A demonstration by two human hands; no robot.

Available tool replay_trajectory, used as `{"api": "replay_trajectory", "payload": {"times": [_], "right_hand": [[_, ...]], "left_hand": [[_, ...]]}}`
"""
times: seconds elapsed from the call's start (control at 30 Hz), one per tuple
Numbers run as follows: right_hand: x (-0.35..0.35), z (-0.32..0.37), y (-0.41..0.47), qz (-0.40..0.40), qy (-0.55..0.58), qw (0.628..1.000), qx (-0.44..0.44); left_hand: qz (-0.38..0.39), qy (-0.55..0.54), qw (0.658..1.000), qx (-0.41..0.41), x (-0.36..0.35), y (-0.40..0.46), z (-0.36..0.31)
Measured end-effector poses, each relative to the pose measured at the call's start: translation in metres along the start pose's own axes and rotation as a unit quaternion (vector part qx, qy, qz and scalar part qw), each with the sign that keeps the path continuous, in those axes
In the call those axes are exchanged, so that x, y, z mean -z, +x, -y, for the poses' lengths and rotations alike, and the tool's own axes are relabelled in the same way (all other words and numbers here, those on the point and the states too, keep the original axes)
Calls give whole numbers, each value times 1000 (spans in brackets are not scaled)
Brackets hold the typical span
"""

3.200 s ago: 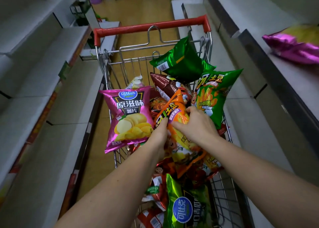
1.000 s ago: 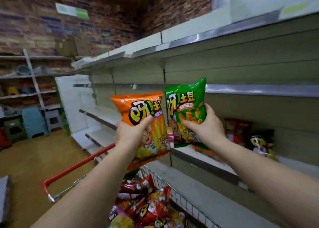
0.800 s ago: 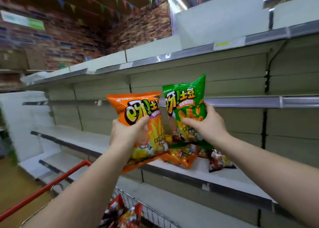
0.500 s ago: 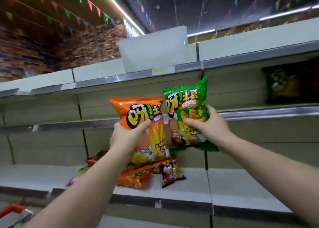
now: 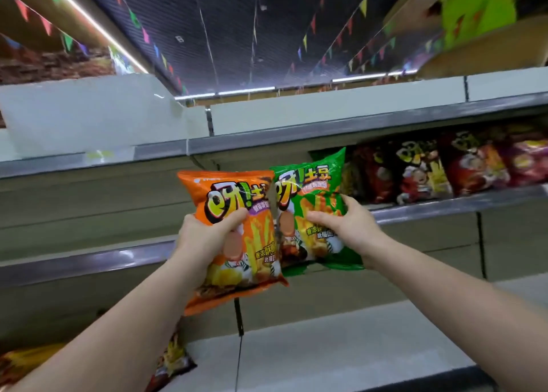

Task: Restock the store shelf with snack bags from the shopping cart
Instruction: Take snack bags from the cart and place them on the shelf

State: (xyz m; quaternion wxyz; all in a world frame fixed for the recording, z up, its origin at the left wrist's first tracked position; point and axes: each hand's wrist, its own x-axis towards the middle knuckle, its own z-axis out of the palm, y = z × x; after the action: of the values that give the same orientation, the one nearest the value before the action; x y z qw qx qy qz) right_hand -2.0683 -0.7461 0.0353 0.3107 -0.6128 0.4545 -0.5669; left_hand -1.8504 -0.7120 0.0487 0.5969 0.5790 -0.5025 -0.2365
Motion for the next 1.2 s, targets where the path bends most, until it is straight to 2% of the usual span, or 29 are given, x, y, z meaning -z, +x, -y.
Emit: {"api": "replay_trajectory", "payload": {"times": [0.2,0.33,0.5,0.8,0.97,1.2], "right_hand": [[53,-25,53,-4,45,998,-32],[79,-33,94,29,113,990,-73],[97,-40,139,65,132,982,-120],[98,-46,207,54,133,981,-131],[90,-54,231,33,94,985,-137],[77,-71,256,59,118,984,-120]], "left_hand": [[31,-28,999,23,-64,33,-14],[58,-43,997,35,-97,44,-33],[63,-44,996,52,-126,59,-49],[121,-43,988,85,-146,87,-62],[167,-41,981,90,-153,107,-62],[202,-42,976,69,-169,137,-62]]}}
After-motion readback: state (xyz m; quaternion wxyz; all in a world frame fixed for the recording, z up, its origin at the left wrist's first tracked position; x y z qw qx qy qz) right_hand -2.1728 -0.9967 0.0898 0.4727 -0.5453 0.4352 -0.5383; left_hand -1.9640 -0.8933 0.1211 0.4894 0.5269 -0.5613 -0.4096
